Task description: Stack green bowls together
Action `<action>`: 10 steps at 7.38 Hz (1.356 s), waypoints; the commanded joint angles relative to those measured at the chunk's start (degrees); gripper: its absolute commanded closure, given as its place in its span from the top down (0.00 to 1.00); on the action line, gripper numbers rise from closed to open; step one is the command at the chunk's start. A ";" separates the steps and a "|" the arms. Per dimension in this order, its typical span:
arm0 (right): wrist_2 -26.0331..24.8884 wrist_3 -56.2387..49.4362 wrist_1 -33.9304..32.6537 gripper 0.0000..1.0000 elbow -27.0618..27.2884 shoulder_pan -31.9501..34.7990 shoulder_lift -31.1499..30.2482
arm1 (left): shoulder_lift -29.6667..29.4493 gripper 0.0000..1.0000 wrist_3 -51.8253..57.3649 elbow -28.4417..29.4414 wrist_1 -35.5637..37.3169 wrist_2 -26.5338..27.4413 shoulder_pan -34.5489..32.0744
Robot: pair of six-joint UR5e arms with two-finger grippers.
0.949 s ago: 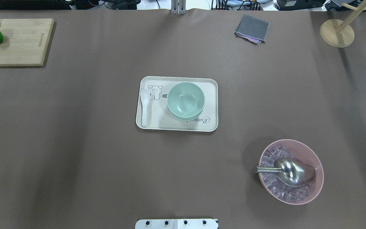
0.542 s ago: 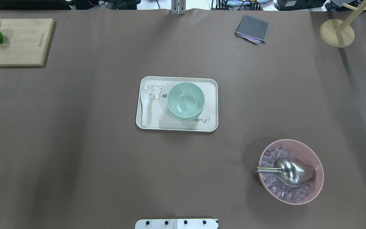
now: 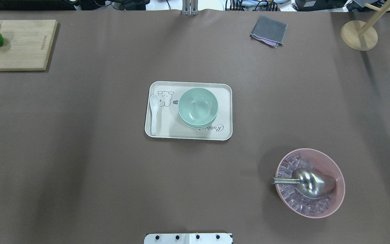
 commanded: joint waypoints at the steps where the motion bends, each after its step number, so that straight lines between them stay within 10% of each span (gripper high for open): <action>1: 0.00 0.00 0.00 1.00 0.00 0.00 -0.03 | 0.22 0.98 0.00 -0.21 -0.02 -0.09 0.06; 10: 0.09 0.00 0.70 1.00 0.00 0.00 -0.73 | 0.48 0.98 -0.09 0.06 0.15 0.00 0.06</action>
